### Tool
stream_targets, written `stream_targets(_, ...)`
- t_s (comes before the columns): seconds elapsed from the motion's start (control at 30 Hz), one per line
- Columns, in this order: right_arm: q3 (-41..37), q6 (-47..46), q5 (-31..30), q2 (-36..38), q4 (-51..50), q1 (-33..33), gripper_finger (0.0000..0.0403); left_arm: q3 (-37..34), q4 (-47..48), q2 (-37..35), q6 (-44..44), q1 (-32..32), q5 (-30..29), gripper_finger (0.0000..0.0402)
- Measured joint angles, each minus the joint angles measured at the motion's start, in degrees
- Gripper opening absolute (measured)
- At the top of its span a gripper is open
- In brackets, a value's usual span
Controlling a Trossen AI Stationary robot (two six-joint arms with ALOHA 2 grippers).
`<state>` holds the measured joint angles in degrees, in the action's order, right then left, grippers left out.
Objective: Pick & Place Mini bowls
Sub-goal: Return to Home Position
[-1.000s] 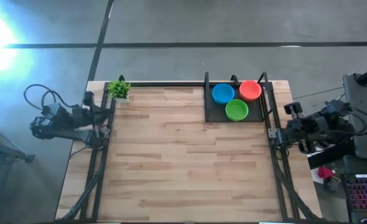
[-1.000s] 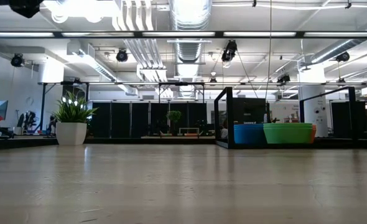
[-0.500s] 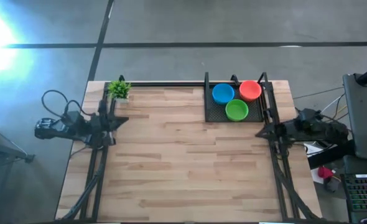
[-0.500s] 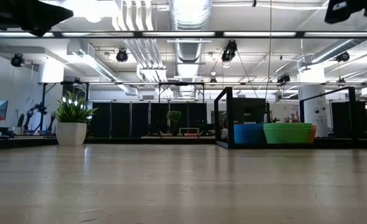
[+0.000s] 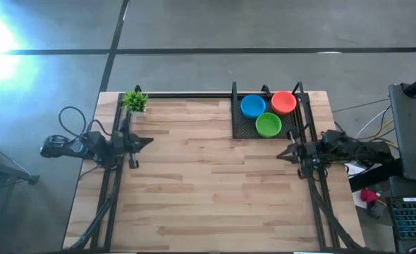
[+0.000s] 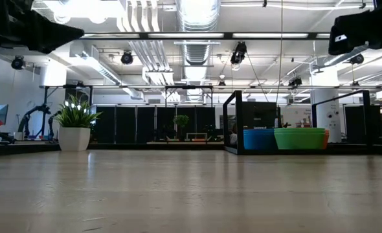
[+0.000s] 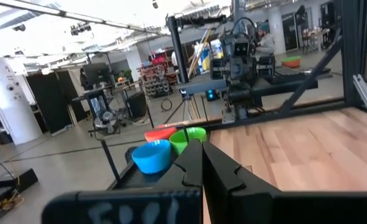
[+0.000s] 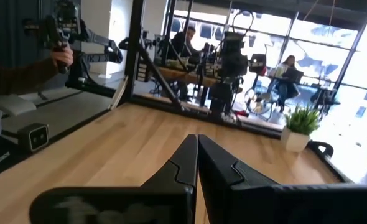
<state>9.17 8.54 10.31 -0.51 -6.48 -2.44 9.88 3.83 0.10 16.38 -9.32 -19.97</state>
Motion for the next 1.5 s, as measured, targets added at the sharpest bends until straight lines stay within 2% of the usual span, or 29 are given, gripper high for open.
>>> stream_targets(0.33, -5.9, -1.4, 0.0, 0.0, 6.5, 0.0, 0.0008, -6.5, -6.9, 0.0, -0.4, 0.0, 0.0, 0.0)
stream_targets(0.47, -8.7, -3.6, 0.1, 0.0, 8.6, 0.0, 0.0008, -8.1, -6.8, 0.0, -0.7, 0.0, 0.0, 0.0)
stream_targets(1.1, -8.7, -0.6, 0.1, -0.4, 8.8, 0.0, 0.0008, -9.4, -6.7, 2.0, -3.0, 0.0, 1.0, 0.0)
stream_targets(1.33, -8.7, -0.5, 0.1, -0.4, 8.7, 0.0, 0.0008, -9.4, -6.6, 2.1, 1.3, 0.0, 0.9, 0.0)
stream_targets(1.5, -8.7, 4.3, 0.1, -0.4, 8.7, 0.0, 0.0008, -9.4, -6.6, 2.2, 1.6, 0.0, 0.9, 0.0)
